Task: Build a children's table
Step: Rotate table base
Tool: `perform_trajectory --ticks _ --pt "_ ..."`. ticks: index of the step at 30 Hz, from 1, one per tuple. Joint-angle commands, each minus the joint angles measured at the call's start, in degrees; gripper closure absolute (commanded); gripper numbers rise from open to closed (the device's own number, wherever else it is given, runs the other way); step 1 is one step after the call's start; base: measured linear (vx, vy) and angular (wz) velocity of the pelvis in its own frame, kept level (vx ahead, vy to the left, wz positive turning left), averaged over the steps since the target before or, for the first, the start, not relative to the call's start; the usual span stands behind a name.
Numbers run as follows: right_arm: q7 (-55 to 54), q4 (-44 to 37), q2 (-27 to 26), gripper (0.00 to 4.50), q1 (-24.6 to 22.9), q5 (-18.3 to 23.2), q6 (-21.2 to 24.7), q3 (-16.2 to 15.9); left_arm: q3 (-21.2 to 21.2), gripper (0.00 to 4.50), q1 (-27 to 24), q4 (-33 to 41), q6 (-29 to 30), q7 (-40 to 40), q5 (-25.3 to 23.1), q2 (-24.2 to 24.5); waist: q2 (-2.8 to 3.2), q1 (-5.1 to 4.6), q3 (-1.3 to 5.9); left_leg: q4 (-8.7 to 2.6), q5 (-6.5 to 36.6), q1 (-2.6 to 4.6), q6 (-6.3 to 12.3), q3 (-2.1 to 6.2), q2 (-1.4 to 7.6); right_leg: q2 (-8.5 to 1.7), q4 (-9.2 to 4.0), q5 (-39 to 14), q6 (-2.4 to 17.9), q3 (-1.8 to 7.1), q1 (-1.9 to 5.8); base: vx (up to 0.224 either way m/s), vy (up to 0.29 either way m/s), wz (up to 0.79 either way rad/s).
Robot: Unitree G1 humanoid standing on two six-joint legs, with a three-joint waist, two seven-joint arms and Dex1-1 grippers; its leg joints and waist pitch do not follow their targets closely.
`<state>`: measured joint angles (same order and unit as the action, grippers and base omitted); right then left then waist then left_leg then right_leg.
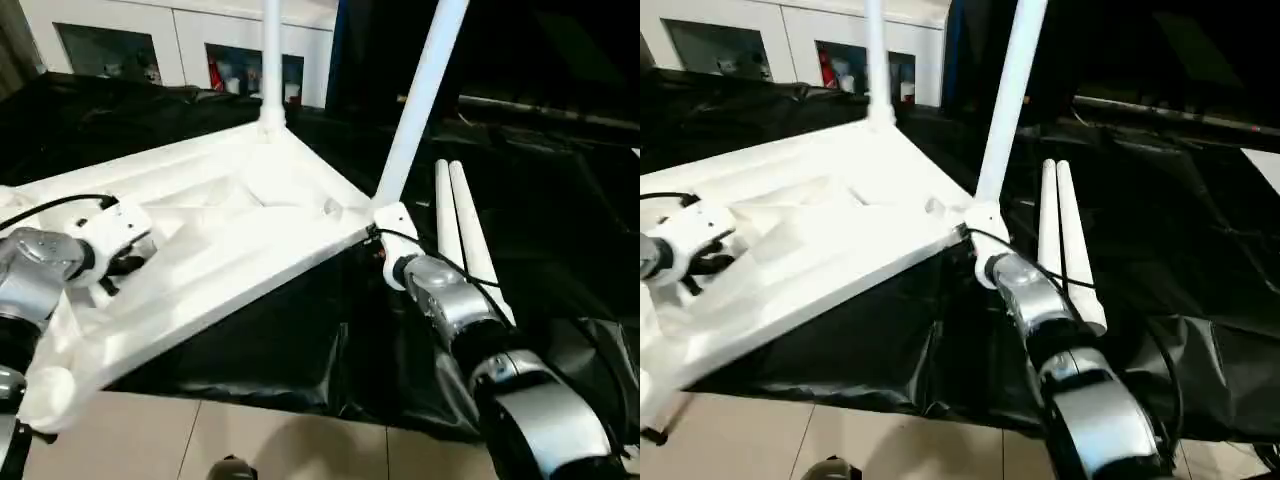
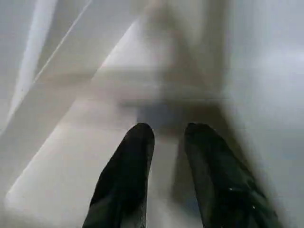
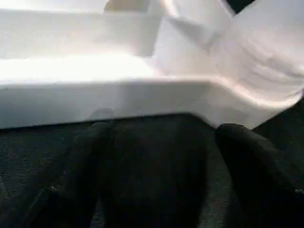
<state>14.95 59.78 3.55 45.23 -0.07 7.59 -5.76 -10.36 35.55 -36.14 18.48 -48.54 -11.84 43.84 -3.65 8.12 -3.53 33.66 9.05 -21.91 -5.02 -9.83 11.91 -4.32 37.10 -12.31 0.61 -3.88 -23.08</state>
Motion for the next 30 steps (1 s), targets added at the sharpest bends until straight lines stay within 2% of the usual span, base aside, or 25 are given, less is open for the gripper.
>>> perform_trajectory --ticks 1,9,10,13,14,16,17,18,21,26,29,30 --pt "-0.5 3.9 -0.8 0.65 1.9 -0.1 -2.5 0.8 -0.7 3.05 1.2 2.0 -0.3 -2.8 1.4 -0.9 1.69 -0.33 4.47 -4.03 10.3 1.41 -3.72 0.26 1.29 -4.21 -3.17 2.4 12.9 2.83 2.82 0.000 0.000 0.00" --pt "1.6 7.1 -3.8 0.65 3.6 -0.7 -5.5 0.4 -0.5 3.05 1.2 8.2 3.2 -8.7 6.2 -3.7 1.81 -0.34 4.36 -4.11 10.8 1.60 -3.65 0.14 1.38 -4.01 -3.16 2.2 12.8 2.83 2.71 0.000 0.000 0.00" --pt "2.3 7.6 -4.2 0.65 3.9 -0.6 -6.2 0.5 -0.6 3.05 0.9 9.3 4.1 -9.5 6.9 -4.4 1.59 -0.34 4.30 -4.15 10.9 1.54 -3.64 0.13 1.40 -4.00 -3.25 1.8 12.7 2.83 2.79 0.000 0.000 0.00" --pt "3.2 8.4 -4.7 0.65 4.4 -0.6 -7.2 0.5 -0.6 3.05 0.6 10.3 4.2 -10.2 7.7 -5.7 1.59 -0.38 4.35 -4.13 10.7 1.42 -3.56 0.15 1.35 -3.98 -3.20 1.6 12.6 2.85 2.89 0.000 0.000 0.00" --pt "4.3 8.7 -5.0 0.65 4.8 -0.6 -8.0 0.4 -0.6 3.05 0.6 11.3 4.8 -10.5 8.1 -6.7 1.35 -0.46 4.39 -4.10 10.1 1.36 -3.33 0.12 1.36 -3.97 -3.19 2.0 12.6 2.83 2.98 0.000 0.000 0.00" --pt "4.9 9.0 -5.2 0.65 5.0 -0.6 -8.5 0.4 -0.7 3.05 0.6 11.9 5.2 -10.6 8.2 -7.1 1.46 -0.46 4.41 -4.03 9.6 1.32 -3.09 0.14 1.33 -3.96 -3.13 2.5 12.6 2.81 2.98 0.000 0.000 0.00" --pt "5.3 9.1 -5.4 0.65 5.2 -0.6 -8.6 0.5 -0.8 3.05 0.6 12.2 5.4 -10.7 8.3 -7.4 1.42 -0.49 4.40 -4.02 9.1 1.27 -2.85 0.13 1.30 -3.92 -3.12 2.8 12.7 2.79 3.01 0.000 0.000 0.00" --pt "5.7 9.1 -5.6 0.65 5.4 -0.7 -8.8 0.3 -1.0 3.05 0.7 11.9 5.2 -10.5 8.2 -7.8 1.13 -0.60 4.43 -3.99 8.9 1.28 -2.59 0.07 1.31 -3.86 -3.12 3.0 12.7 2.79 3.02 0.000 0.000 0.00" --pt "8.2 9.1 -6.4 0.65 6.0 -0.7 -9.7 0.2 -1.7 3.05 0.7 12.6 6.2 -10.4 8.5 -9.5 1.17 -0.81 4.44 -3.95 8.0 1.16 -2.22 0.08 1.31 -3.93 -3.04 3.4 12.8 2.78 3.14 0.000 0.000 0.00" --pt "11.5 9.1 -7.2 0.65 6.1 -1.2 -11.4 -0.6 -3.9 3.05 -0.3 12.8 6.5 -10.0 7.4 -12.2 1.24 -1.41 4.27 -4.05 9.2 1.17 -1.98 0.14 1.33 -3.93 -3.32 1.8 13.0 2.80 3.14 0.000 0.000 0.00" --pt "12.8 8.9 -7.5 0.65 6.2 -1.1 -12.2 -0.6 -4.2 3.05 0.1 12.0 6.2 -8.2 7.2 -14.6 1.28 -1.44 4.21 -4.06 10.8 1.49 -2.18 0.09 1.44 -3.96 -3.59 -0.3 13.0 2.85 2.88 0.000 0.000 0.00" --pt "12.5 8.9 -7.7 0.65 6.4 -1.2 -12.4 -0.7 -4.2 3.05 0.8 11.2 5.8 -7.3 7.4 -16.4 1.50 -1.45 4.20 -4.06 10.8 1.42 -2.24 0.14 1.42 -3.96 -3.52 -0.3 13.1 2.87 2.92 0.000 0.000 0.00"
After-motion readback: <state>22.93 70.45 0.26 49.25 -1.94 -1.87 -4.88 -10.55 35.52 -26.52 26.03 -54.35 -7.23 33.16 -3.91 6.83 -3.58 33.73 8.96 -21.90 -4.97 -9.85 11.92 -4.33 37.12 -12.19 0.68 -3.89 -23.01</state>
